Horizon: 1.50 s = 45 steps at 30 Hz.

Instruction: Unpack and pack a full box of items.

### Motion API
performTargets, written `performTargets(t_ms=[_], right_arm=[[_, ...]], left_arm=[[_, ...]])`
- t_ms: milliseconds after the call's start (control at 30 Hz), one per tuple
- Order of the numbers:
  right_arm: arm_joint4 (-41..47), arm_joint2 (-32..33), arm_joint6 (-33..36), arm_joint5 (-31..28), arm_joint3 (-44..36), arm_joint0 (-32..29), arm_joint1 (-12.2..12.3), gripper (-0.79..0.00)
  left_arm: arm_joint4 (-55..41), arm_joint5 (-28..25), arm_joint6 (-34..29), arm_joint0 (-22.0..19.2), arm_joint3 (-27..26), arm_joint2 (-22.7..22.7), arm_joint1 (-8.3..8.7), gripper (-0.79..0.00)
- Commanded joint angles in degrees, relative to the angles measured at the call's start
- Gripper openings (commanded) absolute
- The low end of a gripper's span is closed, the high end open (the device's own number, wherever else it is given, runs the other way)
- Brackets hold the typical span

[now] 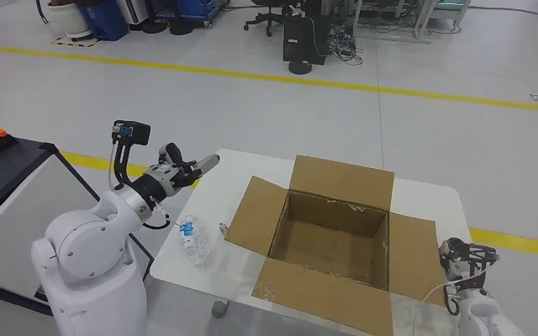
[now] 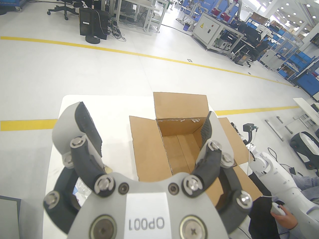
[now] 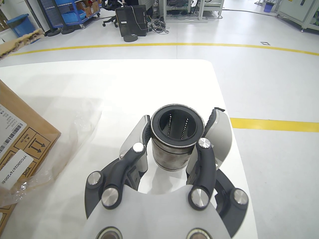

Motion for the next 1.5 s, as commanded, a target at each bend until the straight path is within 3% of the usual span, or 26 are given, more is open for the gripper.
performTargets(t_ms=[0,533,633,700,833,867,900,1467], right_arm=[[-0.8,-0.4,-0.1,0.8,0.5,0.3,-0.1,-0.785],[-0.9,-1.2,0.9,1.5,2.5,1.6,-0.3,-0.782],[-1.3,-1.2,0.7,1.8,2.7,1.6,-0.3,-0.616],[-1.6,-1.4,0.5,2.0,3.0,1.7,-0.4,-0.576],[-1.6,-1.3,0.3,1.7,3.4,1.9,-0.4,-0.413],[-1.5,-1.1,0.1,1.4,3.3,1.7,-0.4,-0.265],[-1.4,-0.9,-0.3,0.9,3.2,1.5,-0.3,-0.015],[5.9,9.5,-5.6,-6.1,-5.6,-8.3,0.3,0.0]], left_arm=[[0.0,0.0,0.0,0.0,0.0,0.0,0.0,0.0],[0.0,0.0,0.0,0.0,0.0,0.0,0.0,0.0],[0.0,0.0,0.0,0.0,0.0,0.0,0.0,0.0],[0.0,0.0,0.0,0.0,0.0,0.0,0.0,0.0],[0.0,0.0,0.0,0.0,0.0,0.0,0.0,0.0],[0.0,0.0,0.0,0.0,0.0,0.0,0.0,0.0],[0.0,0.0,0.0,0.0,0.0,0.0,0.0,0.0],[0.0,0.0,0.0,0.0,0.0,0.0,0.0,0.0]])
